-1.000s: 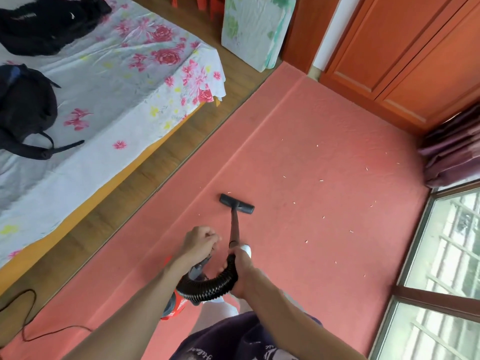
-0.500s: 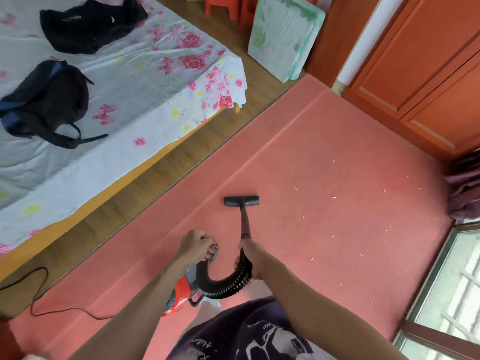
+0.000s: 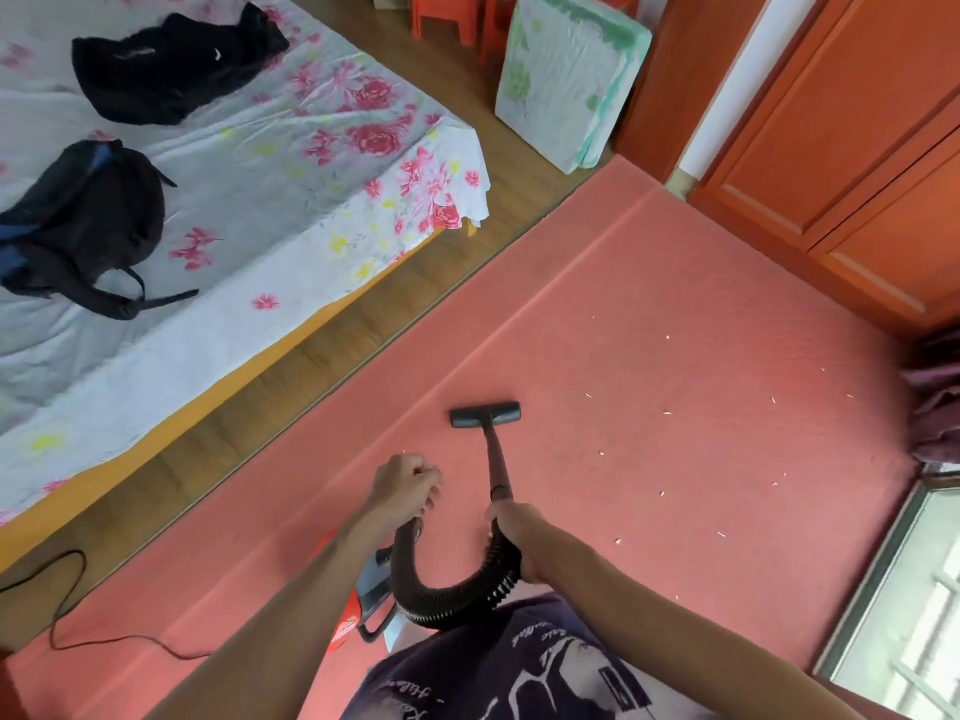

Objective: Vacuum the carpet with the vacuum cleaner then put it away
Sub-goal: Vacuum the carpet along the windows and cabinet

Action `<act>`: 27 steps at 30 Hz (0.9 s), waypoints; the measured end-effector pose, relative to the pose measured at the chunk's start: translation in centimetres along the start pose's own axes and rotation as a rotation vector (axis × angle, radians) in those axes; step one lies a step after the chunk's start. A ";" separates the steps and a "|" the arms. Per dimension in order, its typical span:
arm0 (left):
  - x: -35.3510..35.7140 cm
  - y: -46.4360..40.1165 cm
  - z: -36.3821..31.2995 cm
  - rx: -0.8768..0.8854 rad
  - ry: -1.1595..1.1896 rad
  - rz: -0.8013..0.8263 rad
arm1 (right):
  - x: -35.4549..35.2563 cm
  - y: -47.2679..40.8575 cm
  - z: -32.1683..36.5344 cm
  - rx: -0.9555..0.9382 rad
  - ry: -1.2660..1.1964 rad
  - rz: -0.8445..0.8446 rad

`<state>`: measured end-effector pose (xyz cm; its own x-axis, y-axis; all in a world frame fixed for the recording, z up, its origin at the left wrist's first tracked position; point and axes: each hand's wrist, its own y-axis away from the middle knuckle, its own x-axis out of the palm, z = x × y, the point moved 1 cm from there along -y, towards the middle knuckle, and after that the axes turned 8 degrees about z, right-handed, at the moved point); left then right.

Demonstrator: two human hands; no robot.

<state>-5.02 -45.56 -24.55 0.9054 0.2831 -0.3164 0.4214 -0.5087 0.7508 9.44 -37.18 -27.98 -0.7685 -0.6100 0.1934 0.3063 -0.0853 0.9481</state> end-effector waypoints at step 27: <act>-7.1 -7.7 -0.6 -0.015 0.072 -0.072 | 10.3 -4.0 10.1 -0.003 0.085 -0.078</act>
<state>-14.78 -43.17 -27.76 0.8665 0.3766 -0.3275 0.4838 -0.4725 0.7367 -5.32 -35.17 -27.24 -0.7398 -0.6658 0.0969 0.2495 -0.1377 0.9585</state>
